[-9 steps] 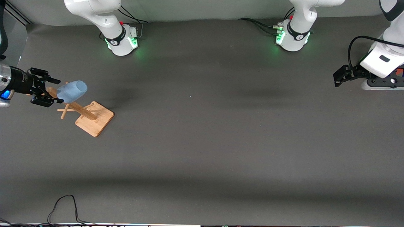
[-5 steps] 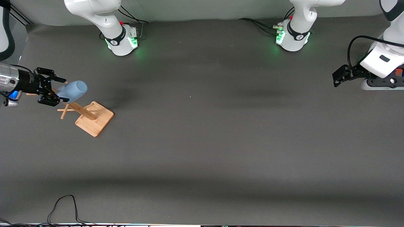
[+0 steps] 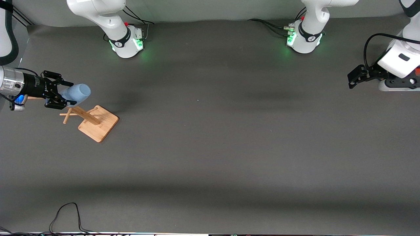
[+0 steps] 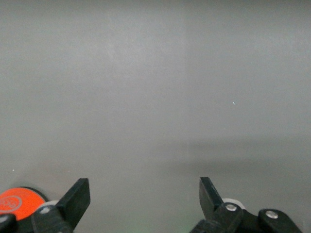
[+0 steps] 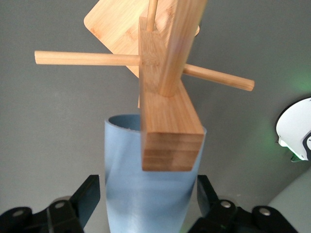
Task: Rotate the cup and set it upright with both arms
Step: 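Move the right gripper onto the light blue cup on the wooden stand, then close the right gripper around the blue cup's body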
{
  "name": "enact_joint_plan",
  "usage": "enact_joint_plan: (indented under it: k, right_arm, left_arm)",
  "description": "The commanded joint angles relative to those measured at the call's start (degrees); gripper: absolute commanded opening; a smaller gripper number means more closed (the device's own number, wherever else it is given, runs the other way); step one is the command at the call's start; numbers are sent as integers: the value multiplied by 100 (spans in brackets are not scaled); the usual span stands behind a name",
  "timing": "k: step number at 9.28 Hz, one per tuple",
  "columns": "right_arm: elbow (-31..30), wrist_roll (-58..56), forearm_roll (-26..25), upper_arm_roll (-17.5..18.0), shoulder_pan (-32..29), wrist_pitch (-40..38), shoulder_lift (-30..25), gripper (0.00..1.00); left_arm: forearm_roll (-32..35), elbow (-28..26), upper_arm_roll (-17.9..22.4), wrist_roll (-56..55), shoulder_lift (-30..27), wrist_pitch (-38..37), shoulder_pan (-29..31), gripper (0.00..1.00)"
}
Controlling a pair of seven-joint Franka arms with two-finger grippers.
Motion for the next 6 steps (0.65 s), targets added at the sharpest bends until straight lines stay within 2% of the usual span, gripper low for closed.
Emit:
enact_joint_plan:
  k: [1,4,6]
  right_arm:
    - [-161,-77,63,7,54,146,-157,58]
    - [-152,-156,-95,34,168,137,-192,55]
    - [-152,-243,-104,34,160,137,-184,54]
  left_arm:
    - [-63,88,10,-41,172,-33,-131,100]
    - [-64,184,-34,-93,436,74,-437,100]
    - [-64,176,-43,-76,629,-49,-430,100]
